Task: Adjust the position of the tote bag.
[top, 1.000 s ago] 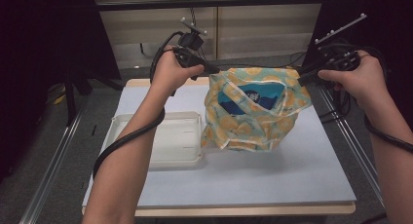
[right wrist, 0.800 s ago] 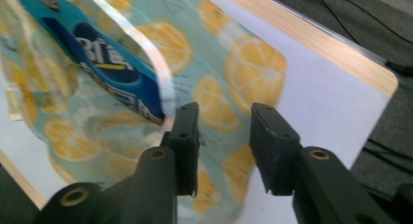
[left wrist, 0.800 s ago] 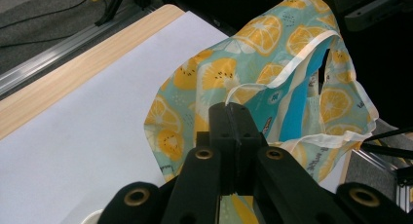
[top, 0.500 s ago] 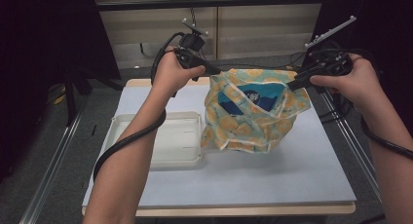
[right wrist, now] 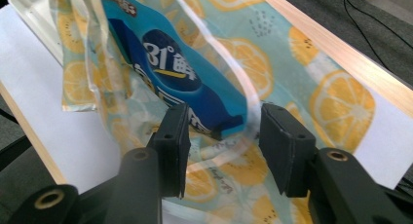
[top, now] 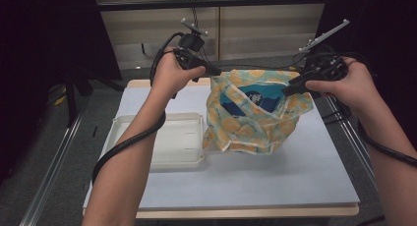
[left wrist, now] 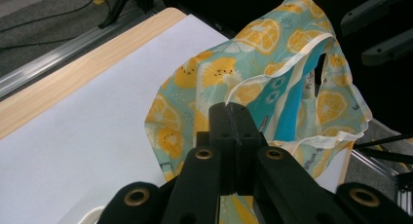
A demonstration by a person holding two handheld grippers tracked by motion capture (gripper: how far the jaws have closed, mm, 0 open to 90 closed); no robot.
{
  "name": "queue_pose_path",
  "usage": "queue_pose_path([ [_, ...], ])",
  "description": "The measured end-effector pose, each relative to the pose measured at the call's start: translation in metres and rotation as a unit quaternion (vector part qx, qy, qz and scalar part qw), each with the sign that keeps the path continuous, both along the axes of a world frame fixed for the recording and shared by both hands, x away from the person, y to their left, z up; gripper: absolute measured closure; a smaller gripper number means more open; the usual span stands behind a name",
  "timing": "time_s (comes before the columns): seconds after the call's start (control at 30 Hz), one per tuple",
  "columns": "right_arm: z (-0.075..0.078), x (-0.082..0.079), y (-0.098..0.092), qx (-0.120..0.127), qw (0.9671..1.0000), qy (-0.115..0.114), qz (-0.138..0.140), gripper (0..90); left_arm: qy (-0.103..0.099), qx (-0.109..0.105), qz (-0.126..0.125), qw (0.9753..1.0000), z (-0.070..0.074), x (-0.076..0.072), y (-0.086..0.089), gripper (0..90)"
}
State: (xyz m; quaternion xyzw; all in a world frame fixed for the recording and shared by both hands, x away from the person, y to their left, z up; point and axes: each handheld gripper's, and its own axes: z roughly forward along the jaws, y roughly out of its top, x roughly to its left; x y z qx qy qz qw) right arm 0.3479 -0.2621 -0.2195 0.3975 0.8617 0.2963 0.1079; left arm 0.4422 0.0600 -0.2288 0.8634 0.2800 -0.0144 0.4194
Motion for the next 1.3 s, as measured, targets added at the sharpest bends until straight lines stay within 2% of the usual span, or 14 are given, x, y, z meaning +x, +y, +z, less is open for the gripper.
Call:
queue_pose_path([
  [0.07,0.000,0.000,0.002,0.004,0.9999,0.002,0.010,54.9,-0.001,0.004,0.001,1.0000,0.000,0.000,0.000,90.0],
  [0.43,-0.004,0.002,0.017,0.004,0.9997,0.014,0.021,52.5,0.003,0.004,0.001,1.0000,-0.004,0.001,-0.001,90.0],
  [0.53,-0.004,0.001,0.019,0.006,0.9996,0.018,0.019,51.9,0.002,0.012,-0.005,0.9999,-0.004,0.001,0.000,90.0],
  [0.63,-0.005,0.000,0.022,0.009,0.9995,0.021,0.020,51.5,0.003,0.006,-0.003,1.0000,-0.005,0.001,-0.001,90.0],
  [1.03,-0.011,-0.001,0.030,0.010,0.9987,0.030,0.039,49.1,0.005,0.009,-0.001,0.9999,-0.006,0.003,-0.003,90.0],
  [1.3,-0.009,-0.005,0.038,0.021,0.9979,0.033,0.052,46.5,0.008,0.008,0.000,0.9999,-0.008,0.003,-0.005,90.0],
])
